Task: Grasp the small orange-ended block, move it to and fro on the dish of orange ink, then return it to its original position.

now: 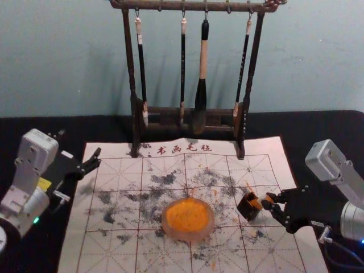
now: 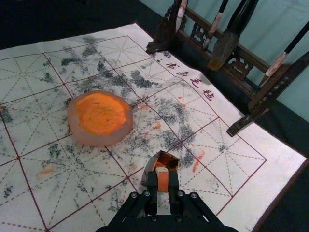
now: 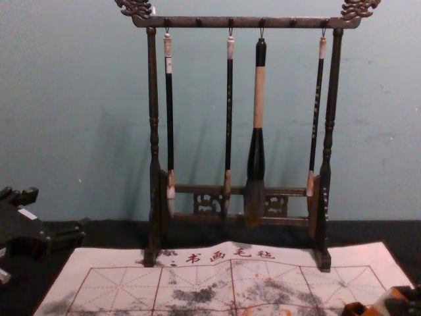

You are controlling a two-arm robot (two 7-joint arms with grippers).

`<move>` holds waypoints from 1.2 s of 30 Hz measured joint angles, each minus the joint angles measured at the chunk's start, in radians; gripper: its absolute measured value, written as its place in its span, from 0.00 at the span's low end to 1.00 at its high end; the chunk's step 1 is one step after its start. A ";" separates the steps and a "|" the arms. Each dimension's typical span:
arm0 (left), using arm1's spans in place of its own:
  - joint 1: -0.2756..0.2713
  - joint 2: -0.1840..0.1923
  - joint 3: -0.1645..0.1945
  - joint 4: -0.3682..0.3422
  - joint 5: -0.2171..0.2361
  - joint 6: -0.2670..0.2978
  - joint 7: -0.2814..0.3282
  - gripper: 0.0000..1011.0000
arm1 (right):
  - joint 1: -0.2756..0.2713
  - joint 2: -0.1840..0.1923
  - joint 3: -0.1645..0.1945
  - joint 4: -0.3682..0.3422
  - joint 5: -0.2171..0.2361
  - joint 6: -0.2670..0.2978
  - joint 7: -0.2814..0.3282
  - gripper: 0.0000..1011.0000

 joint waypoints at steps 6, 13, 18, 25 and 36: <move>0.000 0.000 0.000 0.000 0.000 0.000 0.000 0.99 | 0.012 -0.003 -0.014 0.013 0.002 0.001 0.005 0.11; 0.000 0.000 0.000 0.000 0.000 0.000 0.000 0.99 | 0.024 -0.008 -0.028 0.028 0.001 0.002 0.007 0.11; 0.000 0.000 0.000 0.000 0.000 0.000 0.000 0.99 | 0.031 -0.012 -0.036 0.039 0.000 0.003 0.006 0.11; 0.000 0.000 0.000 0.000 0.000 0.000 0.000 0.99 | 0.034 -0.015 -0.039 0.044 -0.001 0.006 0.002 0.11; 0.000 0.000 0.000 0.000 0.000 0.000 0.000 0.99 | 0.036 -0.018 -0.040 0.046 -0.002 0.009 -0.002 0.11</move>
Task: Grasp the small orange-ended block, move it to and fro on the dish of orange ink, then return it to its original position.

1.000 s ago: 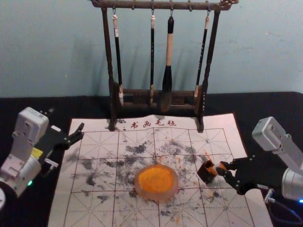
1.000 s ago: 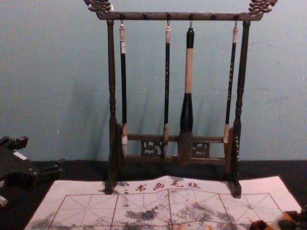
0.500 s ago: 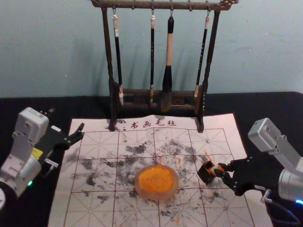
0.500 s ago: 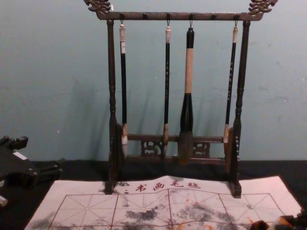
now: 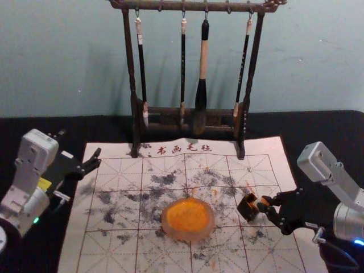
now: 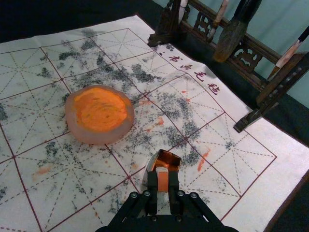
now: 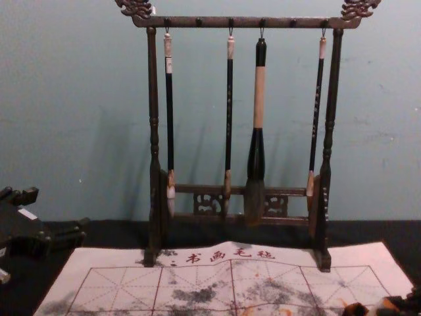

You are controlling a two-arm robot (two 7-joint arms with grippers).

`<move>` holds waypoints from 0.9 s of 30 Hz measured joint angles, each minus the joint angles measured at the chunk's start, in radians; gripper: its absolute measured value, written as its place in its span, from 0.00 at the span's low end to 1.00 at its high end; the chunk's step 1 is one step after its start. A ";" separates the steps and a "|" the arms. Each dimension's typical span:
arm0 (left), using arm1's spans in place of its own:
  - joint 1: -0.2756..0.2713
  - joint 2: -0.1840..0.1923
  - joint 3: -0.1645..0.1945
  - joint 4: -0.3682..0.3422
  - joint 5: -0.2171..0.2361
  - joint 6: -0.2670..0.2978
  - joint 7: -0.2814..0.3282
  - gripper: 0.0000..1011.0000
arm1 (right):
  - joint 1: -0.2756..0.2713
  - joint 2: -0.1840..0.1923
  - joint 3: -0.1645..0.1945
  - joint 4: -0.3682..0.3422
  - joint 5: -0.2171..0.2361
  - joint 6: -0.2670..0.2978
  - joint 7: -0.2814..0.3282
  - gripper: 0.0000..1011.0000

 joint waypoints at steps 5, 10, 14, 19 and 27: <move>0.000 0.000 0.000 0.000 0.000 0.000 0.000 0.99 | 0.000 0.000 0.000 0.000 0.000 0.000 0.000 0.11; 0.000 0.000 0.000 0.000 0.000 0.000 0.000 0.99 | -0.001 0.001 0.000 -0.001 -0.001 0.000 0.000 0.11; 0.000 0.000 0.000 0.000 0.000 0.000 0.000 0.99 | -0.001 0.001 0.001 -0.001 -0.001 -0.001 0.000 0.11; 0.000 0.000 0.000 0.000 0.000 0.000 0.000 0.99 | -0.001 0.001 0.001 -0.002 -0.001 -0.001 0.000 0.18; 0.000 0.000 0.000 0.000 0.000 0.000 0.000 0.99 | -0.001 0.002 0.001 -0.002 -0.001 -0.002 0.000 0.41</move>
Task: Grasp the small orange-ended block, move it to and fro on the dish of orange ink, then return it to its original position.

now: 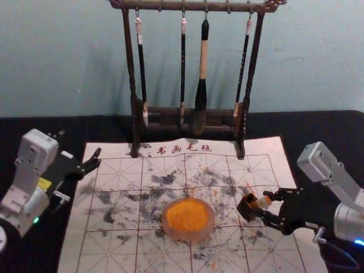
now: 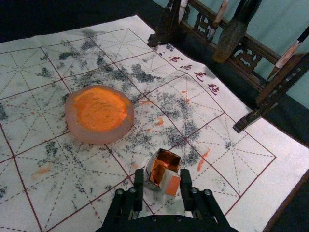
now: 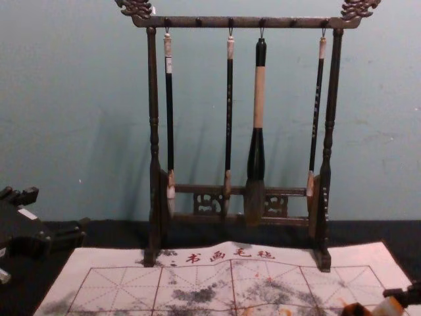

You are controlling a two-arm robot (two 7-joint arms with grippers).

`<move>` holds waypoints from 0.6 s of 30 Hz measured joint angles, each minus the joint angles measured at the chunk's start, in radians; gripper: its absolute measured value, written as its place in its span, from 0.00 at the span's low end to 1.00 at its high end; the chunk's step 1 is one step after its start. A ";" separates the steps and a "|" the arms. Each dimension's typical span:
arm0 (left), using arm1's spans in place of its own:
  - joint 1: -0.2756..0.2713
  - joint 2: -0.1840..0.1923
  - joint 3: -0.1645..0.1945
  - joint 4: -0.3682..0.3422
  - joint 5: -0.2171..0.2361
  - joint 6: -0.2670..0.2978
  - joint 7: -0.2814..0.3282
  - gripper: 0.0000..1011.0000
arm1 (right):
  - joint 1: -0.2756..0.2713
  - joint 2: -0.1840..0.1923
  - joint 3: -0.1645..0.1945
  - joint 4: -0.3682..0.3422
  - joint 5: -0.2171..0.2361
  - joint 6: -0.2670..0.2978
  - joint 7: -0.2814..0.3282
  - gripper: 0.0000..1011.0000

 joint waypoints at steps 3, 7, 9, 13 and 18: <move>0.000 0.000 0.000 0.000 0.000 0.000 0.000 0.99 | 0.000 0.000 0.000 0.000 0.000 0.000 0.000 0.51; 0.000 0.000 0.000 0.000 0.000 0.000 0.000 0.99 | 0.000 0.000 0.000 0.000 0.000 0.000 0.000 0.63; 0.000 0.000 0.000 0.000 0.000 0.000 0.000 0.99 | 0.000 0.000 0.000 0.000 0.000 0.000 0.000 0.70; 0.000 0.000 0.000 0.000 0.000 0.000 0.000 0.99 | 0.000 0.000 0.000 0.000 0.000 0.000 0.000 0.82; 0.000 0.000 0.000 0.000 0.000 0.000 0.000 0.99 | 0.000 0.000 0.000 0.000 0.000 0.000 0.000 0.95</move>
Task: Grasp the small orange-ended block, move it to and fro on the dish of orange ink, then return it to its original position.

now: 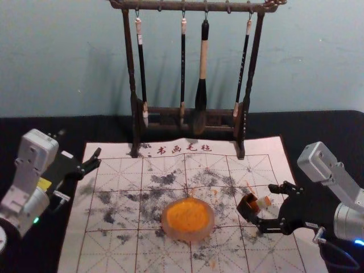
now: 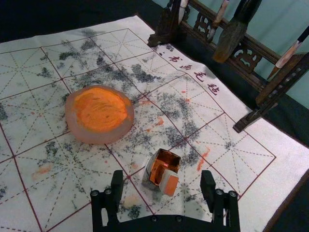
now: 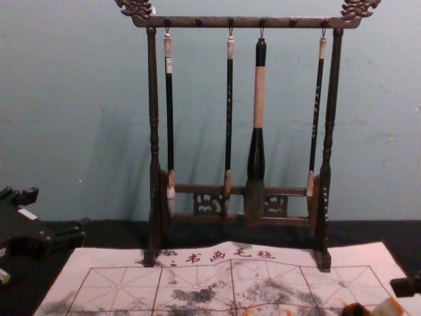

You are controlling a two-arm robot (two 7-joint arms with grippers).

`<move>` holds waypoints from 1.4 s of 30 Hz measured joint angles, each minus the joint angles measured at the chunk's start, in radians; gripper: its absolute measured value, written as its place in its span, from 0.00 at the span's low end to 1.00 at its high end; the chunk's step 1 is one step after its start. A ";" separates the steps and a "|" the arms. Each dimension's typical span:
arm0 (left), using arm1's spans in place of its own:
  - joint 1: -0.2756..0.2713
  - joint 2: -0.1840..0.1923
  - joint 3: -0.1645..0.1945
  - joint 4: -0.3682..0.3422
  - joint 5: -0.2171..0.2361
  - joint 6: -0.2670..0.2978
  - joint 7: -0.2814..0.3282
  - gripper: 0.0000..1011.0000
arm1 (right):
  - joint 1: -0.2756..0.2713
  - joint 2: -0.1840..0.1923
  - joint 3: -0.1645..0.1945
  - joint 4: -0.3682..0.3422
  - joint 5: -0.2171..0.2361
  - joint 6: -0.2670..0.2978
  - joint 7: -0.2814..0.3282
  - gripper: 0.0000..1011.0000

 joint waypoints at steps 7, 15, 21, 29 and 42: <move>0.000 0.000 0.000 0.000 0.000 0.000 0.000 0.99 | -0.017 -0.022 0.032 -0.013 -0.001 -0.019 -0.058 0.99; 0.000 0.000 0.000 0.000 0.000 0.000 0.000 0.99 | -0.078 -0.095 0.138 -0.039 0.014 -0.108 -0.194 0.99; 0.000 0.000 0.000 0.000 0.000 0.000 0.000 0.99 | -0.120 -0.141 0.177 -0.035 -0.067 -0.160 -0.334 0.99; 0.000 0.000 0.000 0.000 0.000 0.000 0.000 0.99 | -0.161 -0.182 0.183 0.015 -0.191 -0.202 -0.460 0.99; 0.000 0.000 0.000 0.000 0.000 0.000 0.000 0.99 | -0.177 -0.228 0.195 0.054 -0.250 -0.216 -0.523 0.99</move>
